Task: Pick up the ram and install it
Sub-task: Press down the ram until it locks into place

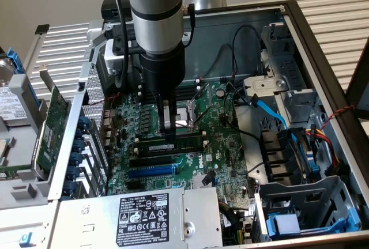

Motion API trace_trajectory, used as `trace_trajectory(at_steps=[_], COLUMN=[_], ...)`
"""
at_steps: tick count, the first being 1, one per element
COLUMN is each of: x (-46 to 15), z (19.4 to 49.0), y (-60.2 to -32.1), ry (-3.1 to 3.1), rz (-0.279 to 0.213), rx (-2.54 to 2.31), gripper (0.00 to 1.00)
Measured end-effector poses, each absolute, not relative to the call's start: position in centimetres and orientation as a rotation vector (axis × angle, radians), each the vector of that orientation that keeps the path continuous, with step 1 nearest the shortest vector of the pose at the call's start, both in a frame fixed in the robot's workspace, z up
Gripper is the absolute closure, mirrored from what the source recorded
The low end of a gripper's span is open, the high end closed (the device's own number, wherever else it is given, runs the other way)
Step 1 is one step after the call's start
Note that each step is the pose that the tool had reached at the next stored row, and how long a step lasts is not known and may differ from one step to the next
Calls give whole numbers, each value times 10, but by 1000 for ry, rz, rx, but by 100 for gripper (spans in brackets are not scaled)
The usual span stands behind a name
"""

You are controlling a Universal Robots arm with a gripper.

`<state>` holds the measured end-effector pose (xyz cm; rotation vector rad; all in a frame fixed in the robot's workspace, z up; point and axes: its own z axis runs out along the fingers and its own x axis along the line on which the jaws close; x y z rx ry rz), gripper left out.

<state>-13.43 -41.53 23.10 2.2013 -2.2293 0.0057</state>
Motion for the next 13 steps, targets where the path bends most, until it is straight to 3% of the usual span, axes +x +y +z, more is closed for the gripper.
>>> trace_trajectory(at_steps=[13], x=[-135], z=[231], y=[-417], ry=[-2229], rz=[6], rx=[2202], gripper=[89])
